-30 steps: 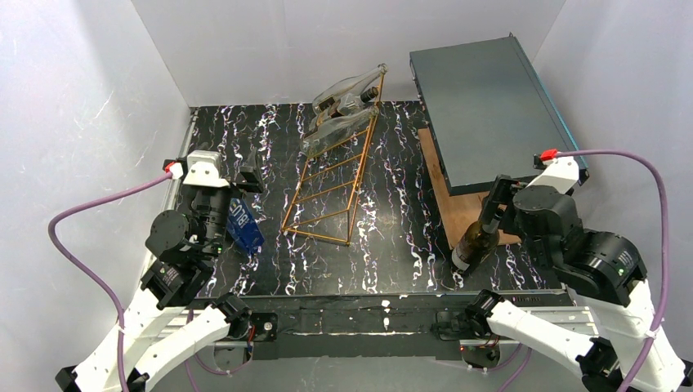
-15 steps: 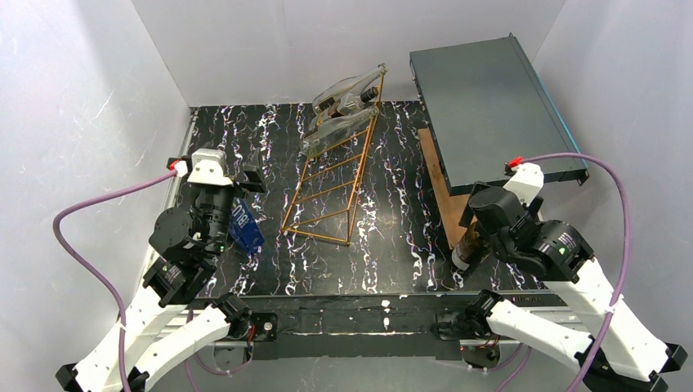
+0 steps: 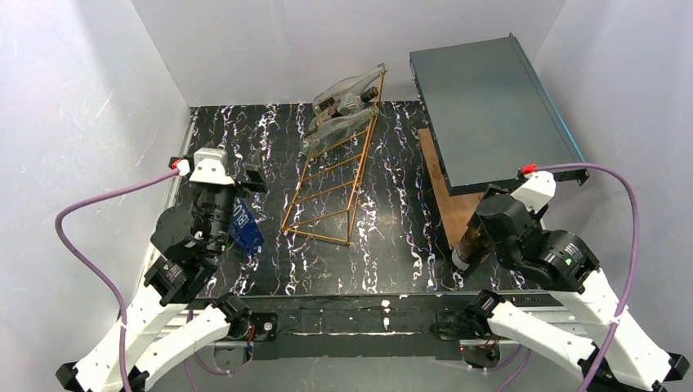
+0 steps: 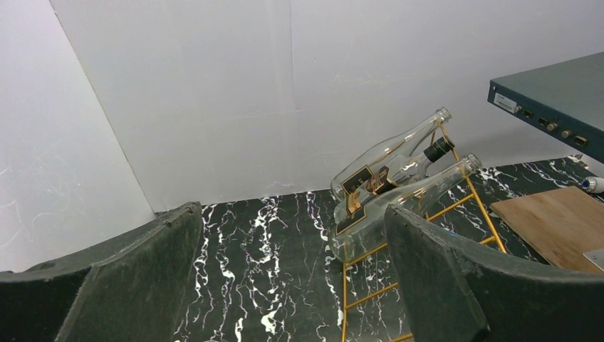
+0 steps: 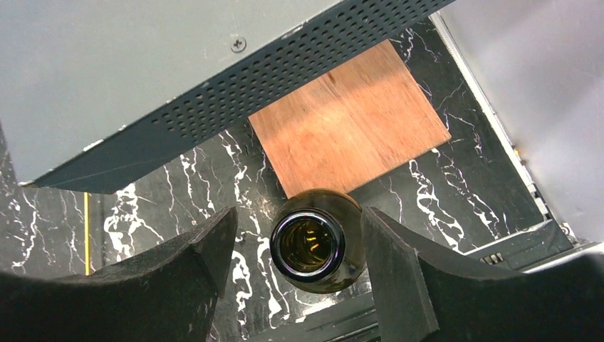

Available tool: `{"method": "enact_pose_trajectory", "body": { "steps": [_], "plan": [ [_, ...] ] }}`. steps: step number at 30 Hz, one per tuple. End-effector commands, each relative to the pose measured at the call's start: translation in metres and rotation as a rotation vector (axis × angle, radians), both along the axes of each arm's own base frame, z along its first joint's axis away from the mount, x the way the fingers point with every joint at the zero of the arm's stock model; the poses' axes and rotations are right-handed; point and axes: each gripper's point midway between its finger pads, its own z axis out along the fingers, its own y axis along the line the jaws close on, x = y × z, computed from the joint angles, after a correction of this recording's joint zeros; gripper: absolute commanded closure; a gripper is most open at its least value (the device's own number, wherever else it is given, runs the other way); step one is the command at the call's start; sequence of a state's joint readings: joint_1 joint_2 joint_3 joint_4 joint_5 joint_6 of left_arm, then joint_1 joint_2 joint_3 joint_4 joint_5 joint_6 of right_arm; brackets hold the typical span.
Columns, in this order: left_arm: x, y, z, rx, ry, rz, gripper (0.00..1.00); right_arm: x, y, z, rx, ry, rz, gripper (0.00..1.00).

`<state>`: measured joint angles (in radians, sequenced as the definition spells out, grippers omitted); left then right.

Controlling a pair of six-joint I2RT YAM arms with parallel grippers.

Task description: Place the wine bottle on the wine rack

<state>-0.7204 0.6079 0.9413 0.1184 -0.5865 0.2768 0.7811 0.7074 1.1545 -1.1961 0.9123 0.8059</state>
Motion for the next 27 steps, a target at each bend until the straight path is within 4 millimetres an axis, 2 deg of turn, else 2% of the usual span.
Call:
{"method": "enact_pose_trajectory", "body": {
  "steps": [1, 6, 8, 13, 18, 23, 27],
  "plan": [
    [0.001, -0.002, 0.003, -0.014, -0.006, -0.003, 0.01, 0.008, 0.003, -0.002, -0.009, -0.022, -0.012, 0.28],
    [0.003, -0.005, 0.001, -0.011, -0.001, -0.008, 0.01, 0.009, 0.002, -0.008, -0.04, -0.009, -0.006, 0.35],
    [0.003, -0.005, 0.001, -0.013, 0.0, -0.008, 0.01, 0.008, 0.002, -0.009, -0.039, -0.011, -0.004, 0.42],
    [0.003, -0.006, 0.0, -0.014, 0.001, -0.013, 0.01, 0.007, 0.0, -0.007, -0.045, -0.022, 0.011, 0.68],
    [0.004, -0.005, -0.001, -0.009, 0.005, -0.005, 0.01, 0.007, 0.008, -0.002, -0.023, -0.022, 0.054, 0.96],
    [0.003, -0.005, 0.0, -0.013, 0.001, -0.008, 0.01, 0.016, 0.044, 0.012, 0.007, -0.053, 0.253, 0.99],
    [0.002, -0.005, 0.0, -0.016, -0.001, -0.01, 0.01, 0.022, 0.065, 0.035, -0.021, -0.063, 0.387, 0.99]
  ]
}}
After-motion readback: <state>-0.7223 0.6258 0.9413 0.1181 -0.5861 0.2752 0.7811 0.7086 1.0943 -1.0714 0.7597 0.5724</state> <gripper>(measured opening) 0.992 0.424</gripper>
